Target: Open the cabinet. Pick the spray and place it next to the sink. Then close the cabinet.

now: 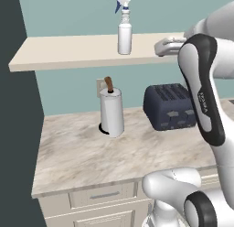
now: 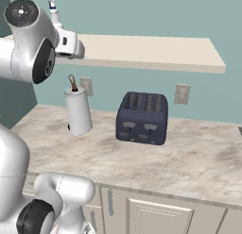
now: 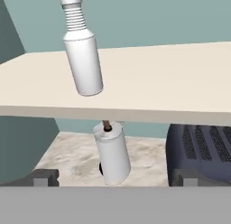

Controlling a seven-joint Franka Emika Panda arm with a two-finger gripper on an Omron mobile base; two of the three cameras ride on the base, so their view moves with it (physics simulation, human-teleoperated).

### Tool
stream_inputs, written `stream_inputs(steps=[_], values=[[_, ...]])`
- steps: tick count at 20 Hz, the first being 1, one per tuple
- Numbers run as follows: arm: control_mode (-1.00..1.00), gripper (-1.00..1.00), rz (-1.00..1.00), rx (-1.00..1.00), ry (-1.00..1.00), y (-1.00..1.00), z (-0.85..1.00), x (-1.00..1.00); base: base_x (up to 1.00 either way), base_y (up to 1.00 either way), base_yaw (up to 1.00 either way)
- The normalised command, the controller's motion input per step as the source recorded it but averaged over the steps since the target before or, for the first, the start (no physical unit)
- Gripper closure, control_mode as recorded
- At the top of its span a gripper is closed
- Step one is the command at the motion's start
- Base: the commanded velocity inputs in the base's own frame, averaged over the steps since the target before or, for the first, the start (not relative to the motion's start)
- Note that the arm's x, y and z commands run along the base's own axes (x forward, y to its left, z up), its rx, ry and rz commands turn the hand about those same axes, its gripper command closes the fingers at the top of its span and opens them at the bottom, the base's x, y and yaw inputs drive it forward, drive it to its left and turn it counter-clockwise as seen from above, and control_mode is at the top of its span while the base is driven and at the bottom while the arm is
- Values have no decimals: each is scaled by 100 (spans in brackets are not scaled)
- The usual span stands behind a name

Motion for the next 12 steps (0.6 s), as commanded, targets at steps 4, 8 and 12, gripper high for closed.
stream_inputs(steps=[4,8,12], values=[[-100,-100,0,0,-10,11,19,-1,0,0,0],[-100,-100,0,0,-14,11,20,0,0,0,0],[-100,-100,0,0,-15,19,22,0,0,0,0]])
